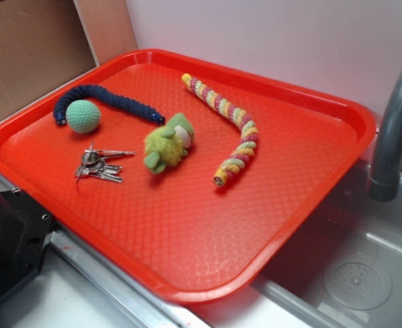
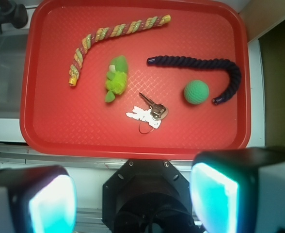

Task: Grab the green animal.

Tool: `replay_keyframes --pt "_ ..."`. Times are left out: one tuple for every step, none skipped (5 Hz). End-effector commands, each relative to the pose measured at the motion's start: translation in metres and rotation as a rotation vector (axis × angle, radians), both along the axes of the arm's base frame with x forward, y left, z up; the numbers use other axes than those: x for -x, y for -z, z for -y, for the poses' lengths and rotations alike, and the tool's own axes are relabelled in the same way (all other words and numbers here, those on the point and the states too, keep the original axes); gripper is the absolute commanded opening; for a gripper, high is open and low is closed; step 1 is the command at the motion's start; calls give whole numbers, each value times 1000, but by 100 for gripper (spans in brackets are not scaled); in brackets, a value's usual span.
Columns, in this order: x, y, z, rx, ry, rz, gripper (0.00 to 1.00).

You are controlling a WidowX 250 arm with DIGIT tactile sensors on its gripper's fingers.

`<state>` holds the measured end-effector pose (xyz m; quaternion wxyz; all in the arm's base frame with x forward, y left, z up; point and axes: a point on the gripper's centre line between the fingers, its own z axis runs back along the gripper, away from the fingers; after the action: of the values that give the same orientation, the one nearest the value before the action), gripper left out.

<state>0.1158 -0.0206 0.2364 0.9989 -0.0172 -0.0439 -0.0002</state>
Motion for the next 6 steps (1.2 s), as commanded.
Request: replay_keyframes --pt "0 0 0 0 0 0 100" --pt "-12 9 9 4 -200 34 100" --pt "-32 24 14 54 -396 69 100" --pt "-46 45 17 81 -520 121 100" --pt "-68 73 17 63 -592 160 100" --pt "-86 97 16 54 -607 189 100"
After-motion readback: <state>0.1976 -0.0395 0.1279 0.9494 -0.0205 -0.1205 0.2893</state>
